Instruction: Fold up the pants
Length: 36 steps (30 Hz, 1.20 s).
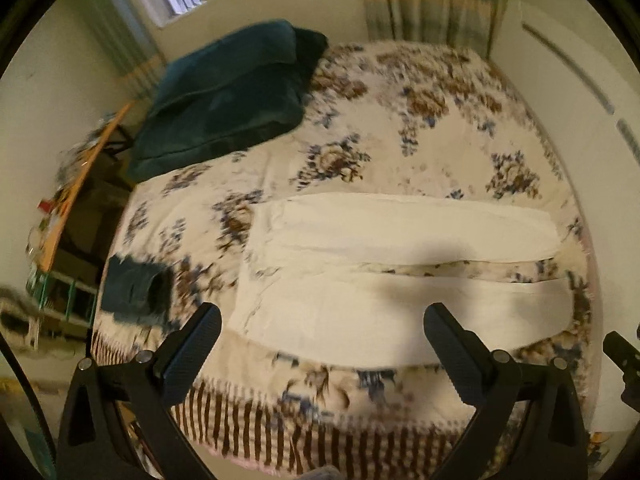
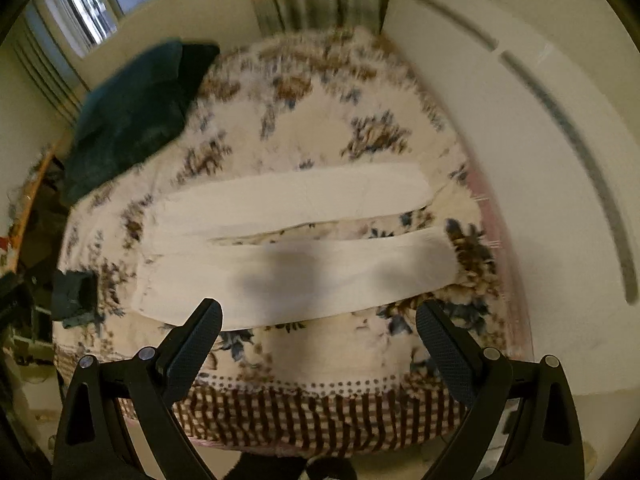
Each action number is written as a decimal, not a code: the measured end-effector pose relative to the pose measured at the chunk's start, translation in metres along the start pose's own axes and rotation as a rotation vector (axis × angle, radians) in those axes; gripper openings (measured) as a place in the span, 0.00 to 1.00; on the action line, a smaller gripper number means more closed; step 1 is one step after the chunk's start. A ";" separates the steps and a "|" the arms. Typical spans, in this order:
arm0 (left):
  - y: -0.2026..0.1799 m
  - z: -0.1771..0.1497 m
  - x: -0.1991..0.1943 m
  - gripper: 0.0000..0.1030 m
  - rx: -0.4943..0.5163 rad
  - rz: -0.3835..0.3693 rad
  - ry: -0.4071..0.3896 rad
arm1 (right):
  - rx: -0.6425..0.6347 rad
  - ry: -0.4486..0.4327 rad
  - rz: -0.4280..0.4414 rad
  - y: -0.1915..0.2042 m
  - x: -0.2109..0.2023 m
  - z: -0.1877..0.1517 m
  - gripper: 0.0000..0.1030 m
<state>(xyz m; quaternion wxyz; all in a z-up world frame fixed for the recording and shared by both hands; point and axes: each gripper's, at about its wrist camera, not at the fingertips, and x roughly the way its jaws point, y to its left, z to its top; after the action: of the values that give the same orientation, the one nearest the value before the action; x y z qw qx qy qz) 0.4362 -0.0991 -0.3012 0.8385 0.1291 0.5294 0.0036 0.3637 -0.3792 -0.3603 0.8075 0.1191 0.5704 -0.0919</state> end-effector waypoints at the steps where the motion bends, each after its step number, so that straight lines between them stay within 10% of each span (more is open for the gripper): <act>1: -0.006 0.011 0.021 1.00 0.018 0.007 0.013 | -0.019 0.018 0.003 0.003 0.023 0.014 0.96; 13: -0.087 0.104 0.306 0.98 0.198 0.052 0.219 | -0.345 0.336 -0.056 0.041 0.369 0.208 0.96; 21: -0.139 0.127 0.414 0.96 0.375 0.009 0.257 | -0.701 0.543 -0.162 0.081 0.547 0.263 0.96; 25: -0.144 0.134 0.438 0.96 0.454 -0.040 0.284 | -0.817 0.619 -0.088 0.089 0.586 0.266 0.92; 31: -0.147 0.131 0.441 0.96 0.612 -0.064 0.268 | -0.962 0.507 -0.022 0.091 0.560 0.238 0.15; 36: -0.156 0.129 0.437 0.96 0.739 -0.082 0.251 | -0.912 0.365 0.096 0.071 0.508 0.228 0.09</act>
<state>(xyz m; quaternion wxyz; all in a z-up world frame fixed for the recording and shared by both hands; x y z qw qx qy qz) 0.7227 -0.2146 -0.6703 0.6638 0.3997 0.5980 -0.2049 0.7578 -0.3855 -0.7598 0.6677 -0.2062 0.6784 0.2267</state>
